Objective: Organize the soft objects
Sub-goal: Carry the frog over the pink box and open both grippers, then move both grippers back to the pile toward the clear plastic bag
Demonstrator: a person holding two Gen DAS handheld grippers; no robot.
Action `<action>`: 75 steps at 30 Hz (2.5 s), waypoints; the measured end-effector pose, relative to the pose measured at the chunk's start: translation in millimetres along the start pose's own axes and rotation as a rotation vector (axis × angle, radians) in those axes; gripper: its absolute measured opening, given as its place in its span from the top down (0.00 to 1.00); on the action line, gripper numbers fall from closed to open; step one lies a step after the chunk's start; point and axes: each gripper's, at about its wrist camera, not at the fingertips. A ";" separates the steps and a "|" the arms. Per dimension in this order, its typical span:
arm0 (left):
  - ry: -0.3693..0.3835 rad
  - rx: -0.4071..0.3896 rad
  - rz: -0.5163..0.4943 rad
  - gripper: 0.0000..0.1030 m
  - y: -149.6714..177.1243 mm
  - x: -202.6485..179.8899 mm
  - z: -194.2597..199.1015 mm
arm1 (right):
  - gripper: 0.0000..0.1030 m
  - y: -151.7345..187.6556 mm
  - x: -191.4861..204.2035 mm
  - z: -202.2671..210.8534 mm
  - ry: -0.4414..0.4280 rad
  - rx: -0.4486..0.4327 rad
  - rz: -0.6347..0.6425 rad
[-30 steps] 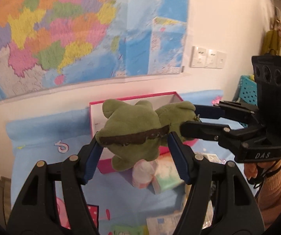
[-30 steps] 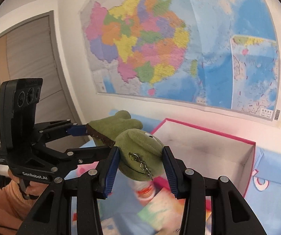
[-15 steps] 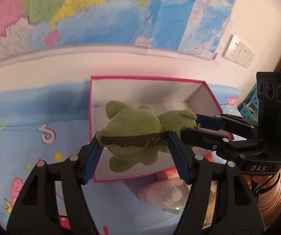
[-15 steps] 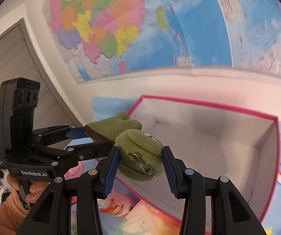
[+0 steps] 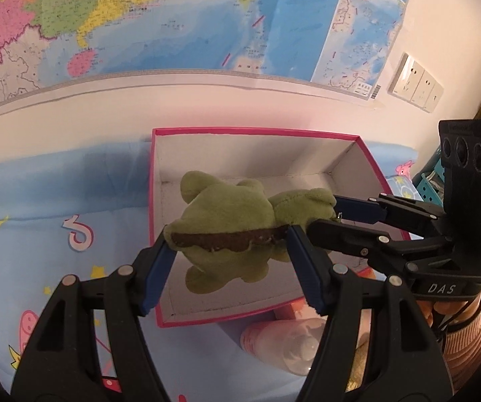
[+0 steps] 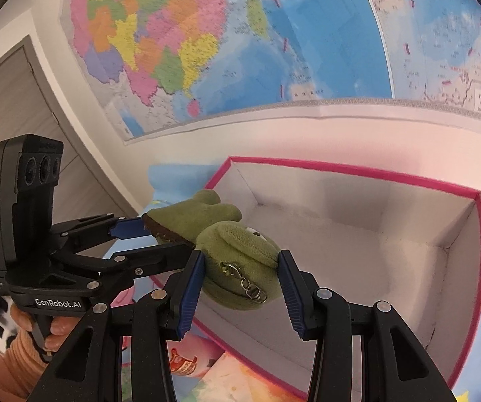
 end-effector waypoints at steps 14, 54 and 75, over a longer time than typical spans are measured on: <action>-0.037 0.047 0.009 0.34 -25.1 9.0 -43.5 | 0.57 -17.6 -20.8 -23.5 0.102 0.017 -0.005; -0.039 -0.020 -0.017 0.36 6.4 15.4 -31.0 | 0.49 0.0 -34.7 -75.0 0.079 0.482 -0.007; -0.001 -0.082 0.058 0.35 27.0 42.6 0.7 | 0.46 -54.5 -25.6 -88.5 0.395 0.308 0.034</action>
Point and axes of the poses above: each gripper's, at about its wrist camera, not at the fingertips, and z roughly against the way its jaws point, x to its left, y to its underside, and after that the axes turned 2 degrees about -z, right-handed
